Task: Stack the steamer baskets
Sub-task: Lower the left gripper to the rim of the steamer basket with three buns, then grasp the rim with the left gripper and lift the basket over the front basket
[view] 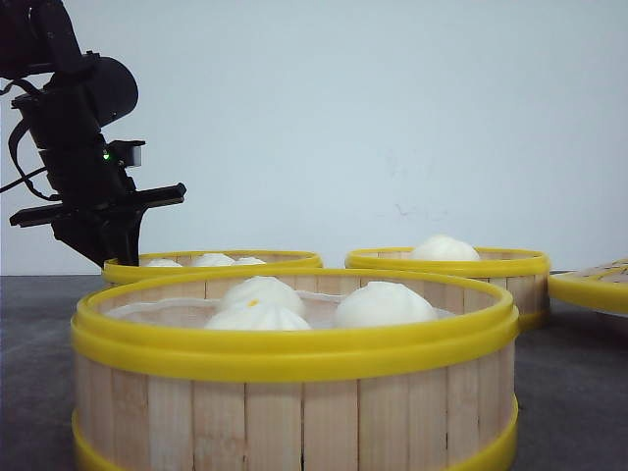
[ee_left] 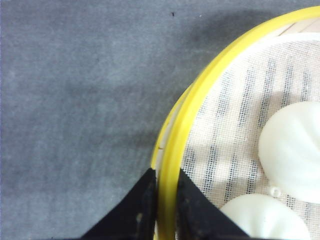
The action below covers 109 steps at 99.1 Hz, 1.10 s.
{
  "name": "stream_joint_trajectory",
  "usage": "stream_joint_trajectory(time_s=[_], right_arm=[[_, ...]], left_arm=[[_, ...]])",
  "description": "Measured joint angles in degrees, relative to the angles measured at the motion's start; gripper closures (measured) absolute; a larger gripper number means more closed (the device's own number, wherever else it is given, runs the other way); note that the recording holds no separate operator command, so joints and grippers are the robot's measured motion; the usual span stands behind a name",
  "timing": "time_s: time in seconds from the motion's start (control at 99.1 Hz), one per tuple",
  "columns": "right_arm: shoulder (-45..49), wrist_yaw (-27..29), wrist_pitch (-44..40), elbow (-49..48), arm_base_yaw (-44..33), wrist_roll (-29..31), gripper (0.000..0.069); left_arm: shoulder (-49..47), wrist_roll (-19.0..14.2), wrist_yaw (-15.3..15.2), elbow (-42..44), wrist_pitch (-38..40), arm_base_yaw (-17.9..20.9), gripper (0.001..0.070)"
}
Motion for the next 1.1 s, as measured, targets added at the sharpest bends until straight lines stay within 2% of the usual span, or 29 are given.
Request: stream_joint_trajectory(time_s=[0.222,0.454,0.686,0.807,0.948,1.099], right_arm=[[0.0,0.0,-0.2,0.0,0.0,0.0,0.0197],[0.0,0.0,-0.7,0.0,0.0,0.0,0.0197],[0.0,0.0,-1.1,0.0,0.0,0.0,0.0197],[0.0,0.2,-1.1,0.0,0.0,0.0,0.0197],[0.0,0.2,-1.1,0.0,0.0,0.0,0.0197],[0.0,0.2,-1.2,0.0,0.0,0.0,0.0197]], left_arm=[[0.0,-0.2,1.5,0.5,-0.4,0.2,0.0682],[-2.8,-1.7,8.4,2.7,-2.1,2.3,0.0682],[-14.5,-1.5,14.3,6.1,-7.6,5.9,0.0682],[-21.3,1.6,16.6,6.3,-15.5,5.4,0.0682],[-27.1,6.0,16.7,6.3,-23.4,2.4,0.0682],[-31.7,7.8,16.8,6.3,-28.0,-1.3,0.0682]])
